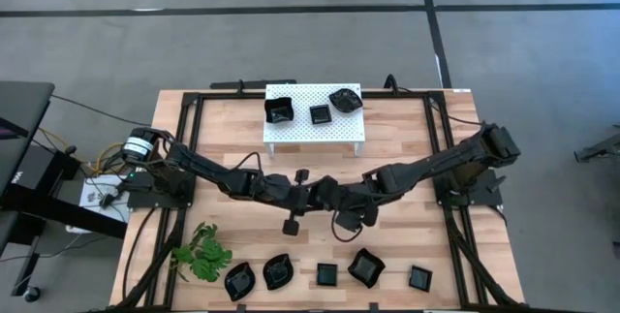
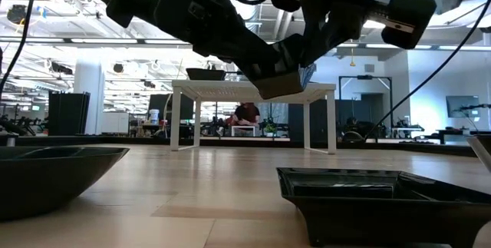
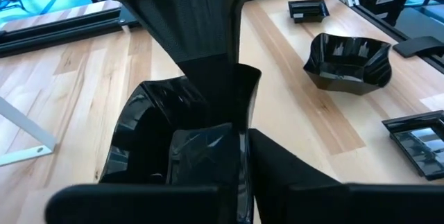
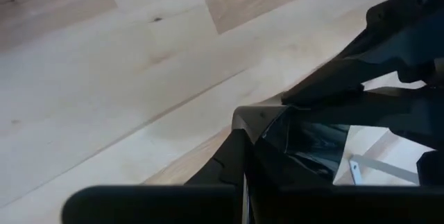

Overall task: Pick & Place Mini shaped plates
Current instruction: Stack the distorted square plate on top of the other distorted square plates on the shelf

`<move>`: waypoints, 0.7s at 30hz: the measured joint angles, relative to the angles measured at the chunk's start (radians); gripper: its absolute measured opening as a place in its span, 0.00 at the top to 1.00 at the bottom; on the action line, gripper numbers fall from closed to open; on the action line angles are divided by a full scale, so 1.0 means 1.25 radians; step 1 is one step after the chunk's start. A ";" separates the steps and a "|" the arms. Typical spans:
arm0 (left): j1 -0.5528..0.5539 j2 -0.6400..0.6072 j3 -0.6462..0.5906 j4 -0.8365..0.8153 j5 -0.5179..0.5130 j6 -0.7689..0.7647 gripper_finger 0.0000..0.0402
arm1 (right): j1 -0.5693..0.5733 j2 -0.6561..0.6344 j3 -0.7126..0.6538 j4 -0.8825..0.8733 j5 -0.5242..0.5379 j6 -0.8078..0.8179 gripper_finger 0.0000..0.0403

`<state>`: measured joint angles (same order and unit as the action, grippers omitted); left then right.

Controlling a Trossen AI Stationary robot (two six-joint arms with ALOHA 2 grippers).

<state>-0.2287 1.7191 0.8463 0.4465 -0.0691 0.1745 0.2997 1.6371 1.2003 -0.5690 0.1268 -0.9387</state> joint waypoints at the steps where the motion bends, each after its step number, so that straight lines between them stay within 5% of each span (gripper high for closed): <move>1: 0.000 0.000 0.000 0.000 0.001 0.000 0.94 | 0.001 0.000 0.000 0.000 0.000 -0.001 1.00; 7: -0.001 0.000 0.000 0.000 0.005 0.000 0.98 | 0.000 0.000 0.000 0.012 -0.008 0.065 0.98; 21: 0.002 0.001 -0.001 -0.003 -0.010 0.000 0.98 | 0.001 -0.004 0.001 0.027 0.016 0.082 0.76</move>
<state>-0.2268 1.7203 0.8455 0.4427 -0.0814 0.1742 0.3016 1.6319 1.2011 -0.5351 0.1467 -0.8364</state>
